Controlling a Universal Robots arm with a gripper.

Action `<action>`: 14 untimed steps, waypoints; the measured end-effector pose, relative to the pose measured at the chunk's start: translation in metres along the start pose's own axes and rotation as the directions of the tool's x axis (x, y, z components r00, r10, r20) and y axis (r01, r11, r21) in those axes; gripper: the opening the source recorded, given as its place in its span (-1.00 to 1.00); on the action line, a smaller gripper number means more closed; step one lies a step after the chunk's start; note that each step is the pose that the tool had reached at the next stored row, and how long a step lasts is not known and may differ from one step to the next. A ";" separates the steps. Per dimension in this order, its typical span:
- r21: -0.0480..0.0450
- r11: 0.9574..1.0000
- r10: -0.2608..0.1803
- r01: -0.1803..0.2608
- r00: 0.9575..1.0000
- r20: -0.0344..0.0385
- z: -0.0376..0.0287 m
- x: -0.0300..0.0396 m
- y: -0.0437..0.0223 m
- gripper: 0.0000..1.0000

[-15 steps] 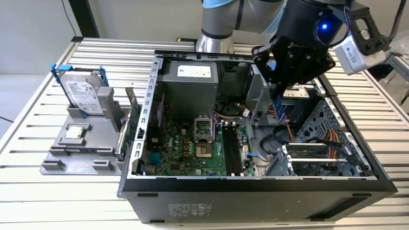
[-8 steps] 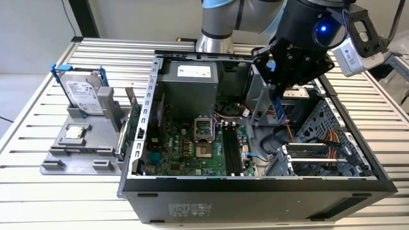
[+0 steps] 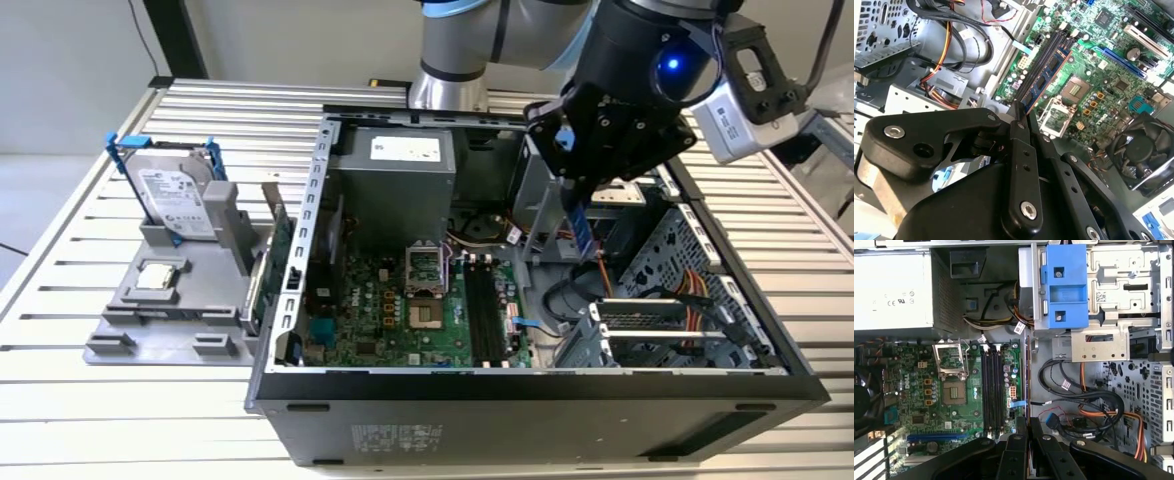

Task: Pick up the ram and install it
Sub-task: 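Insert the ram into the slot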

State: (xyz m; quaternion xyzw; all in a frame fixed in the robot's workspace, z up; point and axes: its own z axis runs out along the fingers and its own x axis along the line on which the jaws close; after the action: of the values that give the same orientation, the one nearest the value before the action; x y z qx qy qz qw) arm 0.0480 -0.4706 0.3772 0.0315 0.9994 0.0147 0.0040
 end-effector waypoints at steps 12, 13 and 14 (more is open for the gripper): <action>0.001 1.000 0.000 0.000 1.000 0.000 0.0030 0.0000 -0.0001 -1.00; 0.001 1.000 0.000 0.000 1.000 0.000 0.0032 0.0000 -0.0001 -1.00; 0.001 1.000 0.000 0.000 1.000 0.000 0.0035 0.0000 -0.0001 -1.00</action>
State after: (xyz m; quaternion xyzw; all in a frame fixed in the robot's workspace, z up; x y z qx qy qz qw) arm 0.0480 -0.4706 0.3737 0.0315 0.9994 0.0141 0.0040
